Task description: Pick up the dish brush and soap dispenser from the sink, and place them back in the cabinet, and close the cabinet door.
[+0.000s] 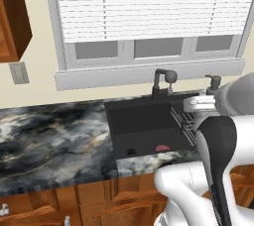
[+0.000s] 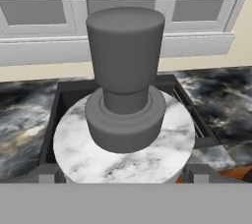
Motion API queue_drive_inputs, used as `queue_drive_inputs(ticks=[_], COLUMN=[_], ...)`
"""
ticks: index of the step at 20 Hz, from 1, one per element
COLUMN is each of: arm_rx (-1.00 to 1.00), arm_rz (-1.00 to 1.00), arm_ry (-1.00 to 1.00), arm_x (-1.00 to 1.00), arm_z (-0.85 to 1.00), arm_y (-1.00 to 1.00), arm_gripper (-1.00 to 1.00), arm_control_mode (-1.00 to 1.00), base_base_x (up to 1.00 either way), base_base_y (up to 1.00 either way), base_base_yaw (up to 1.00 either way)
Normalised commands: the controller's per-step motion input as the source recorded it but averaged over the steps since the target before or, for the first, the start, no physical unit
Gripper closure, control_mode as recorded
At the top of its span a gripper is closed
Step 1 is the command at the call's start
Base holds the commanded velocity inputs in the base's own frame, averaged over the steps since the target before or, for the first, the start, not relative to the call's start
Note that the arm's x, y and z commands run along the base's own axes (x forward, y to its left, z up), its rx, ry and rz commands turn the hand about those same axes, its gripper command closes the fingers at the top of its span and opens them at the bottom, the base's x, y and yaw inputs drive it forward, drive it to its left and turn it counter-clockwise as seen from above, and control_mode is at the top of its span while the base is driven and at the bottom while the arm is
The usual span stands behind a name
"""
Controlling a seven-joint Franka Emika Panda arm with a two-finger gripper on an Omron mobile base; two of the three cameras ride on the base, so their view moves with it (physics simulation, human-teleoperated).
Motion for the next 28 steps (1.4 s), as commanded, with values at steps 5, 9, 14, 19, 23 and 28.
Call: queue_drive_inputs(ticks=[5,9,14,19,23,28], arm_rx=[0.00,0.00,0.00,0.00,0.00,0.00], arm_rz=[0.00,0.00,0.00,0.00,0.00,0.00], arm_ry=[0.00,0.00,0.00,0.00,0.00,0.00], arm_x=[0.00,0.00,0.00,0.00,0.00,0.00], arm_z=[0.00,0.00,0.00,0.00,0.00,0.00], arm_y=[0.00,0.00,0.00,0.00,0.00,0.00], arm_gripper=[1.00,1.00,1.00,1.00,1.00,1.00], arm_control_mode=[1.00,1.00,1.00,1.00,1.00,1.00], base_base_x=[-0.18,-0.36,-0.27,-0.19,-0.14,-0.02], base_base_y=[0.35,0.57,0.57,0.67,0.69,0.63], base_base_yaw=[0.02,0.02,0.16,0.15,0.12,0.10])
